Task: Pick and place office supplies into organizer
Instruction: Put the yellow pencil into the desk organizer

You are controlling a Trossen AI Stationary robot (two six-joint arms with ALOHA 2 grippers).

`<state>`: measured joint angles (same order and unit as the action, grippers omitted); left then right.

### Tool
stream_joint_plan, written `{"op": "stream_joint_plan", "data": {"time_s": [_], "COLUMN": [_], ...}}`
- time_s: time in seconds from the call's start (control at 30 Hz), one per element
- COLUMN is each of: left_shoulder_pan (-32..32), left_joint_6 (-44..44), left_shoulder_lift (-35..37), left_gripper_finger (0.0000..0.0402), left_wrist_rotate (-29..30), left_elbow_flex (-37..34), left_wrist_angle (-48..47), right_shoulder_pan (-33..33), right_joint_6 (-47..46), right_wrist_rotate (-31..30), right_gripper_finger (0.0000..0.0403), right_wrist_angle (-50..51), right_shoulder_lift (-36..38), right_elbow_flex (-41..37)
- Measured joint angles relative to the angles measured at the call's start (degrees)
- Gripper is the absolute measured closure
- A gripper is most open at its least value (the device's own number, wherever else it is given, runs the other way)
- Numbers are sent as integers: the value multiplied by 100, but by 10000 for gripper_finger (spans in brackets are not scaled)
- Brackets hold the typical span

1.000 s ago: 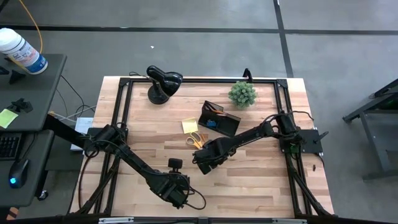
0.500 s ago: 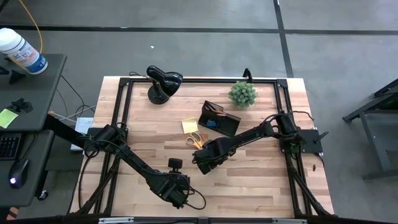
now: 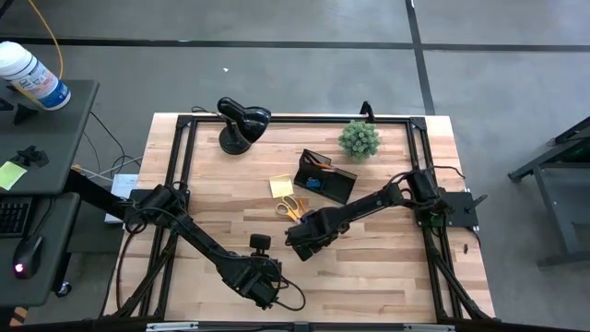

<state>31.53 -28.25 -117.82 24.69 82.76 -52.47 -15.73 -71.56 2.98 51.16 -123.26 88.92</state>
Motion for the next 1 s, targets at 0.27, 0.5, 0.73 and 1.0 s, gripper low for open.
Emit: {"op": "stream_joint_plan", "data": {"time_s": [0.27,0.5,0.73,1.0], "left_shoulder_pan": [0,0,0,0], "left_joint_6": [7,104,103,101], "left_shoulder_lift": [0,0,0,0], "left_gripper_finger": [401,401,401,401], "left_wrist_rotate": [0,0,0,-2], "left_elbow_flex": [-2,-2,-1,-1], "left_wrist_angle": [0,0,0,-2], "right_shoulder_pan": [-2,-4,-2,-4], "right_joint_6": [5,148,302,352], "right_wrist_rotate": [35,64,62,-108], "right_gripper_finger": [293,372,391,399], "right_wrist_angle": [-5,-49,-88,-16], "right_shoulder_lift": [-12,-18,-20,-6], "right_elbow_flex": [-2,-8,-13,-10]}}
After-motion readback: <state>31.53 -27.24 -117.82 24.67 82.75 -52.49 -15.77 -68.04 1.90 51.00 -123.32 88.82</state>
